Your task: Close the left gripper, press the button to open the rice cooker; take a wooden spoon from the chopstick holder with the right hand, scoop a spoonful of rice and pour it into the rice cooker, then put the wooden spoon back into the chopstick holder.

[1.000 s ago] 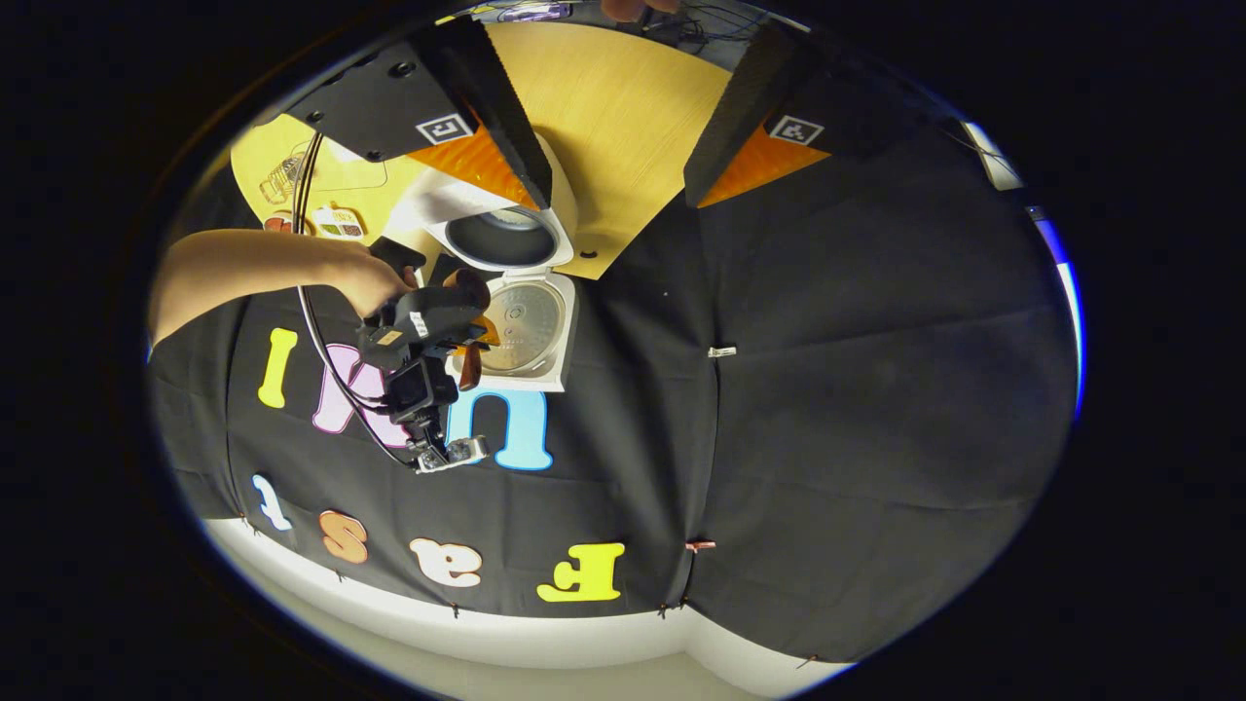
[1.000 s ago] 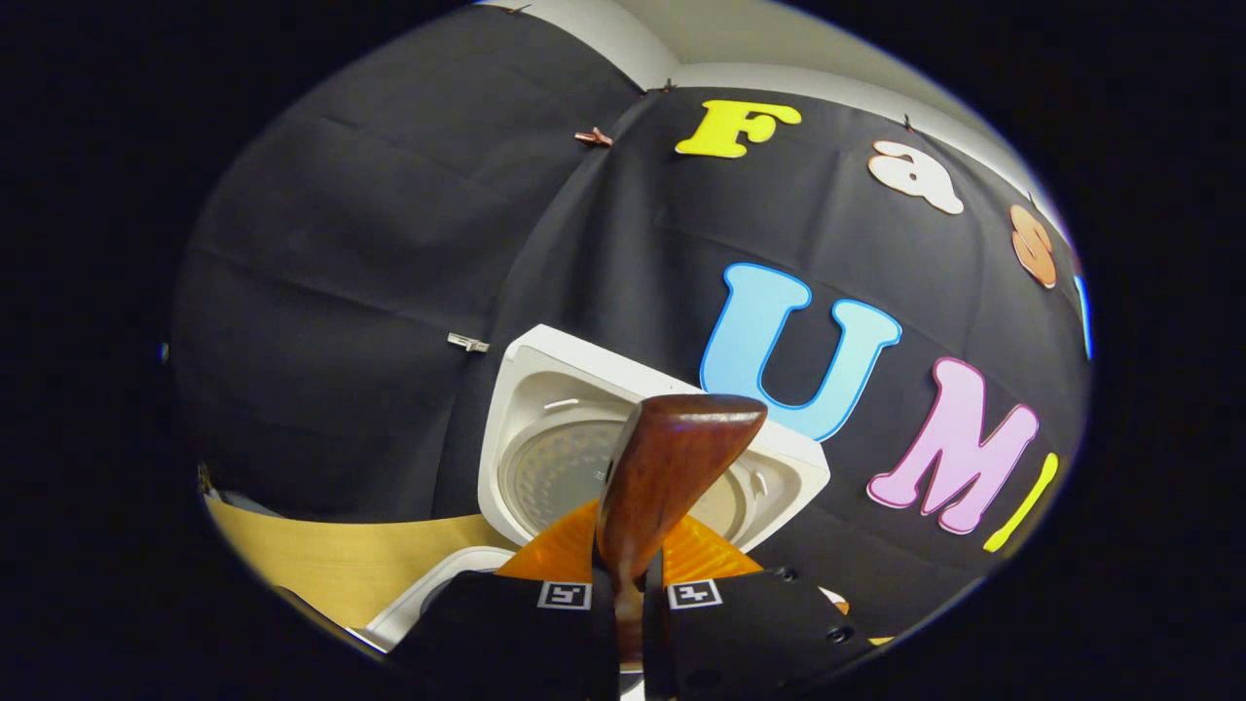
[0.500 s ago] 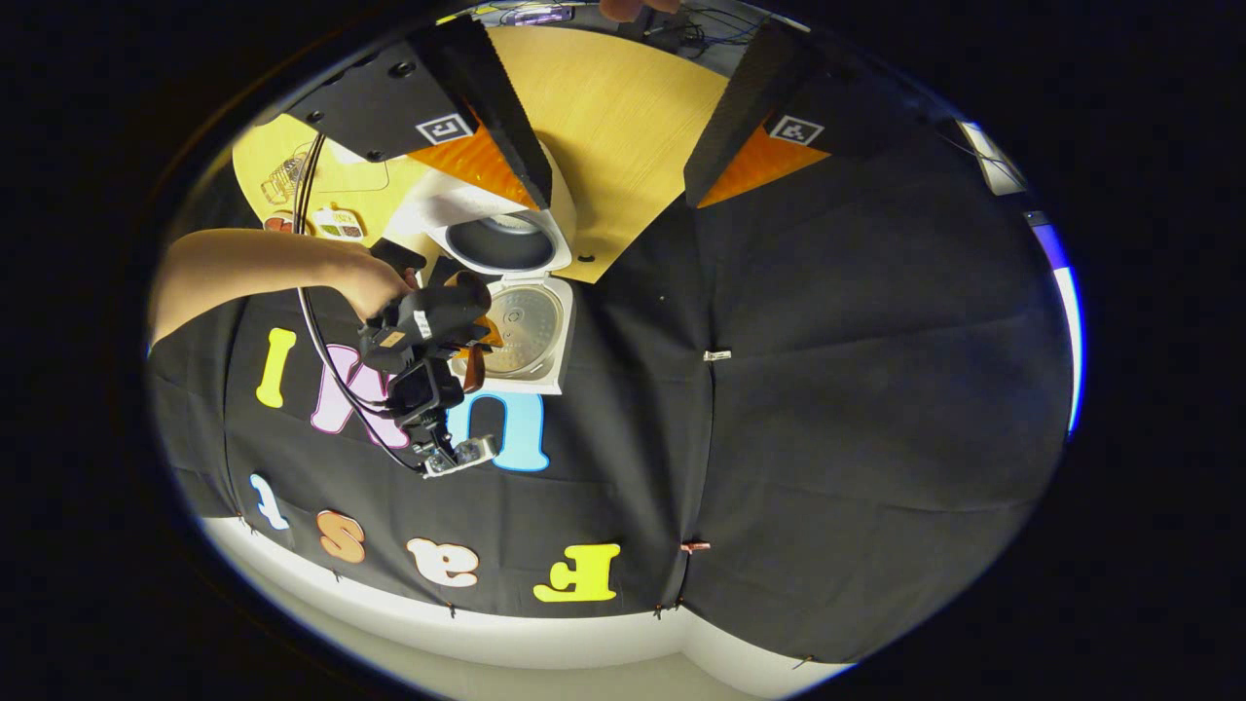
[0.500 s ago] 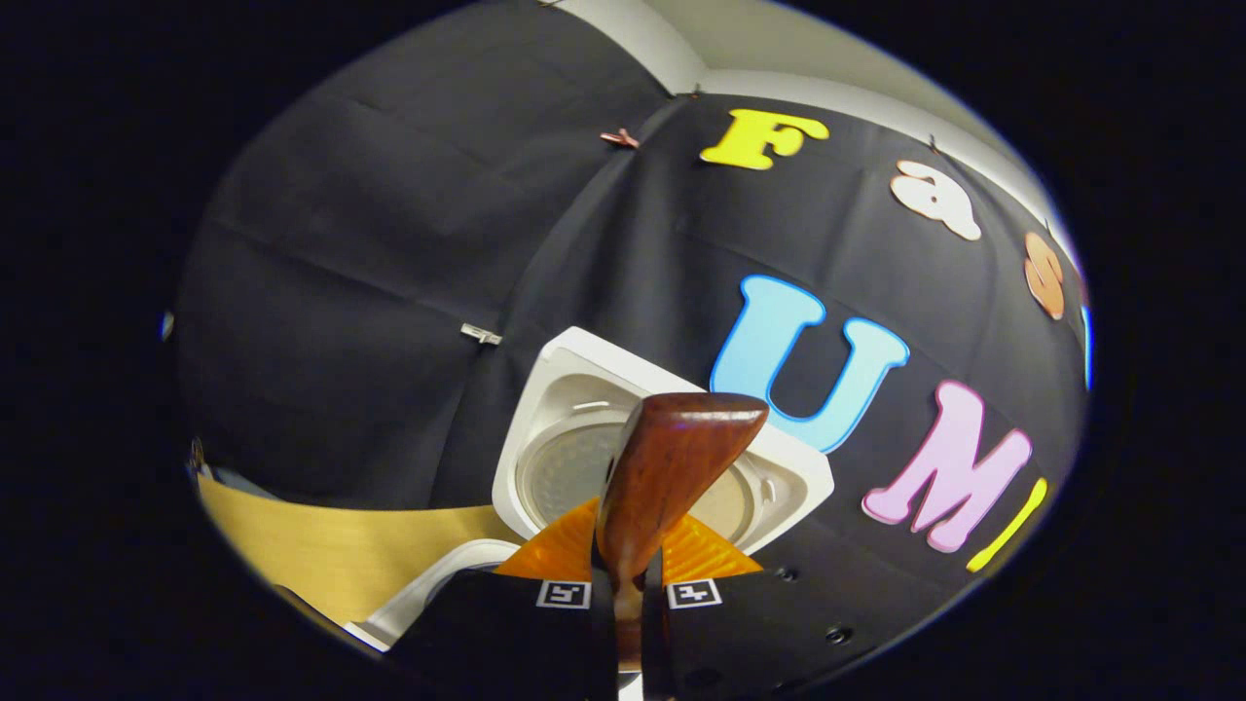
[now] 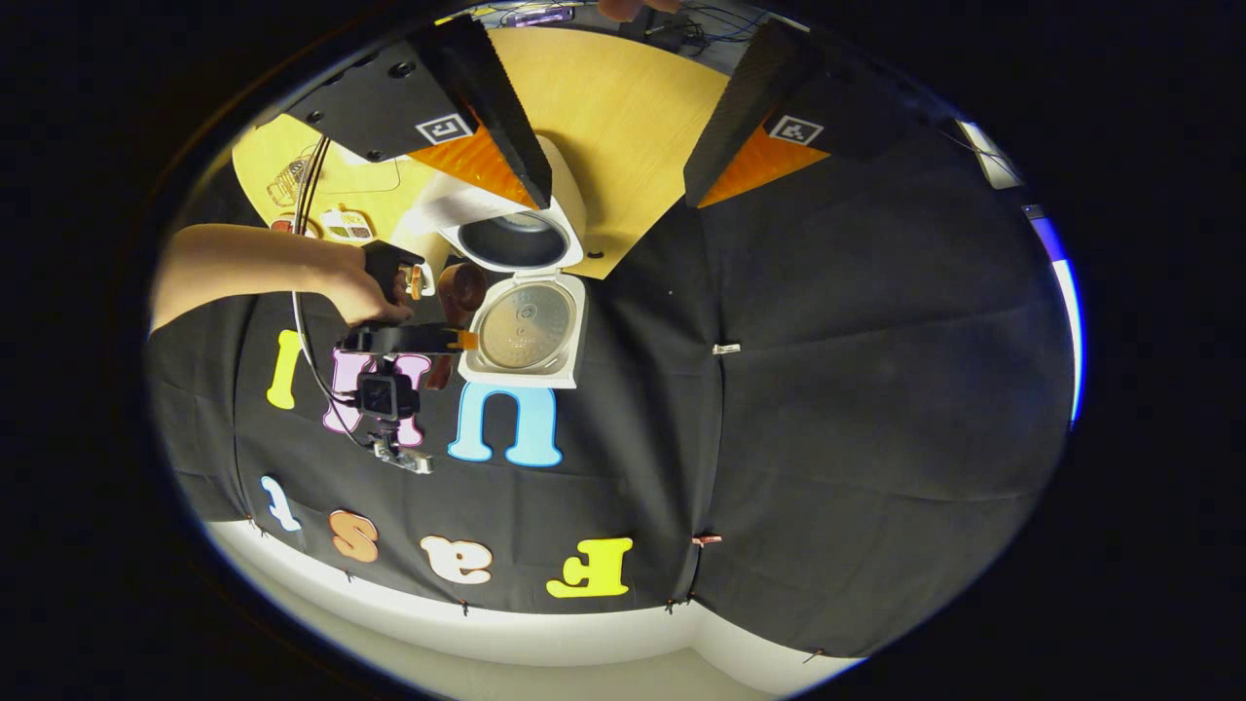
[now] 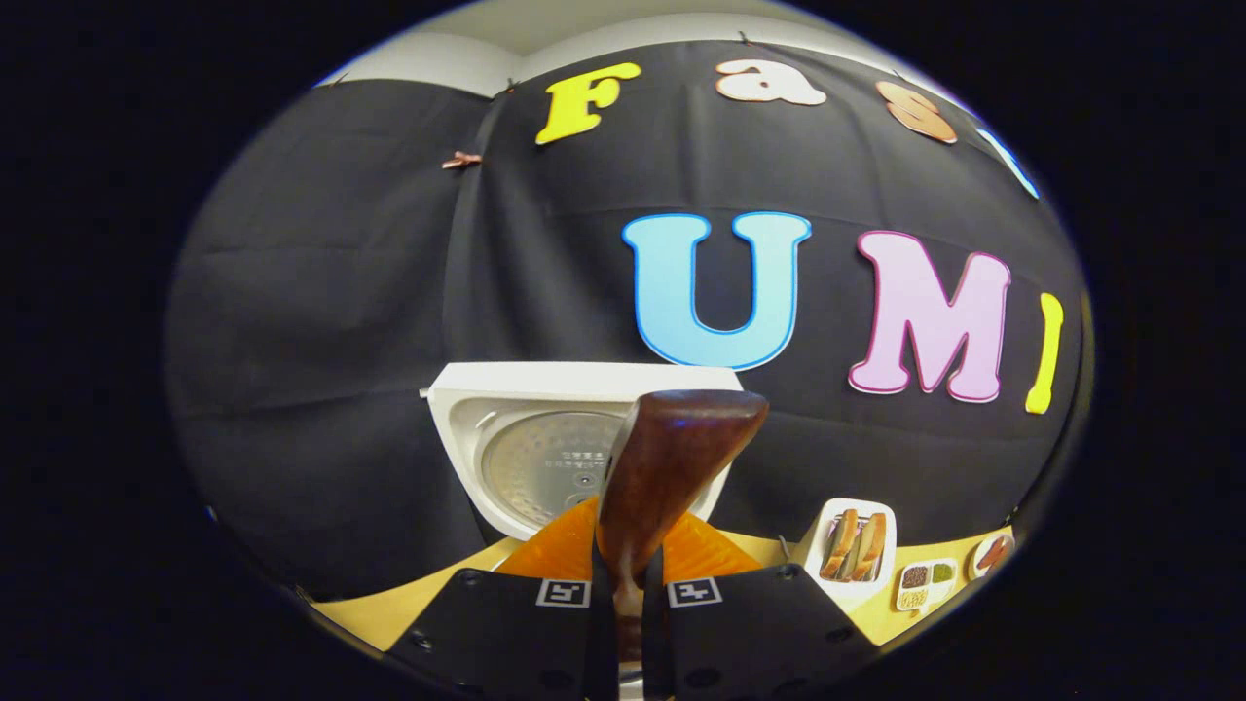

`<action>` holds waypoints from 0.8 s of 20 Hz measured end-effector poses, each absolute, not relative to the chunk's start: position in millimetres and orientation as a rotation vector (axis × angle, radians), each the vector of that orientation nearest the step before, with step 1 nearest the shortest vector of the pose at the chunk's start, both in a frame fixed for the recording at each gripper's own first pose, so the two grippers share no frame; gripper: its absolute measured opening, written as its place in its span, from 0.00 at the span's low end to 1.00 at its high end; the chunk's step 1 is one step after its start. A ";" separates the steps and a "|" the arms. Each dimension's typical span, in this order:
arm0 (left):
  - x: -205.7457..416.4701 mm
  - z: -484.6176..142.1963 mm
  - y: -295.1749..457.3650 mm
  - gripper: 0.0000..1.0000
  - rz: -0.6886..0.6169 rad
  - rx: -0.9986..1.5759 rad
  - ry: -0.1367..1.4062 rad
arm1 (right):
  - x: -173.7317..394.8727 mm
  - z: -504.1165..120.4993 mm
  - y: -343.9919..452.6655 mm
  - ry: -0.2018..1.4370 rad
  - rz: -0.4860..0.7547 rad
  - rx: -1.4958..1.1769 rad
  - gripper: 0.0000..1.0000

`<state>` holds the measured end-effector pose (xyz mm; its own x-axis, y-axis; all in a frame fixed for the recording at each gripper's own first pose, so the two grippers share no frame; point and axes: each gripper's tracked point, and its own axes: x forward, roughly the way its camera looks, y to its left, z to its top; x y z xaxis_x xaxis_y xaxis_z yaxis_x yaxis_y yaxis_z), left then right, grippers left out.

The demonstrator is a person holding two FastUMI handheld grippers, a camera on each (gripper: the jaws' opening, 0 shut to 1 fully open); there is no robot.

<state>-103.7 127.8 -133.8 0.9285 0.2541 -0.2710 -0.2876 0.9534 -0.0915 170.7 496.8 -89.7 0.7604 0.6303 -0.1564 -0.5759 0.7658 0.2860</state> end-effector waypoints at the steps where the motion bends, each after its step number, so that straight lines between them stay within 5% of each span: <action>1: -102.0 -132.3 124.4 0.95 0.268 -0.128 0.258 | 172.7 -83.1 482.3 0.251 0.649 0.260 0.14; 16: -68.9 -99.0 70.0 0.95 0.115 -0.179 0.191 | 139.9 -18.1 222.0 0.108 0.479 0.455 0.13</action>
